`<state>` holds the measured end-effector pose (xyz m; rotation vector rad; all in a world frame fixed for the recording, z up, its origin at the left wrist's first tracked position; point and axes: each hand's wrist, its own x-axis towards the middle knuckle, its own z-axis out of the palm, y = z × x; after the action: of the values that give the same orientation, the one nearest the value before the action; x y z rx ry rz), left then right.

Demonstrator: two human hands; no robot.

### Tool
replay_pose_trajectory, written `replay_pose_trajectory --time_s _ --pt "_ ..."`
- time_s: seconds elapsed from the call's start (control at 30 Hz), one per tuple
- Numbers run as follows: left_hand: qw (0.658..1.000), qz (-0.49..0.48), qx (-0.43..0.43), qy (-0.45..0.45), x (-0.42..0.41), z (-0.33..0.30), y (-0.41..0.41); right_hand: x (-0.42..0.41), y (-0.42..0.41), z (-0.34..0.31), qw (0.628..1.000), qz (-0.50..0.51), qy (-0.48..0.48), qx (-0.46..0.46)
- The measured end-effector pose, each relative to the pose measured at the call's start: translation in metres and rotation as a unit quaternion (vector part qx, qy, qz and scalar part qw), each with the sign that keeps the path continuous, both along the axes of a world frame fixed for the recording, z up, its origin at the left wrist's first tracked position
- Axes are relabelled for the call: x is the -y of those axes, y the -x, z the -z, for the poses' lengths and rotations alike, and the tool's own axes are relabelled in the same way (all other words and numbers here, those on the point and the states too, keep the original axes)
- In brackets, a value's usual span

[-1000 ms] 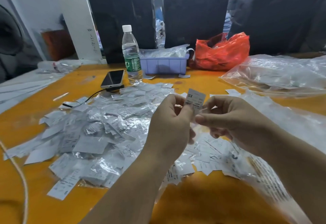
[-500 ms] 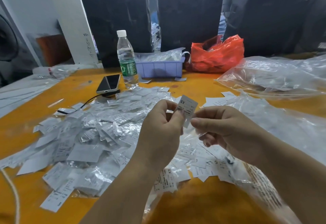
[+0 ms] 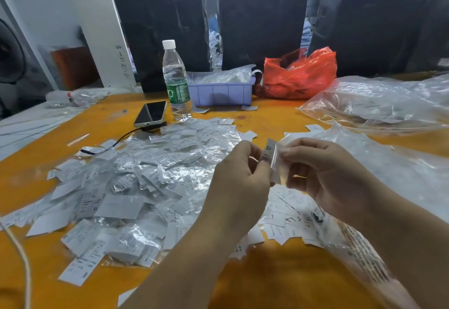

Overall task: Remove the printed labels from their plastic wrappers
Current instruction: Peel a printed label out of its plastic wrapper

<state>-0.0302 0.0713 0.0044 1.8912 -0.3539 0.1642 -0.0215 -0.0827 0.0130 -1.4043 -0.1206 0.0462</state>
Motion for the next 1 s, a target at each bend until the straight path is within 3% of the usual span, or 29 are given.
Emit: replay_pose_trajectory --time_s 0.23,0.5,0.63,0.77,1.0 --pt "1.0 -0.02 -0.003 -0.016 -0.01 -0.006 -0.001 0.006 -0.002 0.0 0.998 0.032 -0.052 0.016" --pt "0.997 -0.016 0.02 -0.066 -0.015 -0.016 -0.012 0.001 -0.002 0.002 1.0 -0.005 0.027 0.005" --pt "0.986 0.009 0.06 -0.155 -0.025 -0.027 -0.026 0.0 -0.001 0.001 1.0 0.01 0.027 0.008" --pt "0.987 0.003 0.046 -0.151 -0.044 -0.029 -0.027 0.001 -0.001 0.001 0.998 0.005 0.055 0.014" --pt "0.969 -0.019 0.051 -0.242 -0.054 -0.045 -0.03 0.0 -0.001 0.006 0.996 -0.047 0.078 0.013"
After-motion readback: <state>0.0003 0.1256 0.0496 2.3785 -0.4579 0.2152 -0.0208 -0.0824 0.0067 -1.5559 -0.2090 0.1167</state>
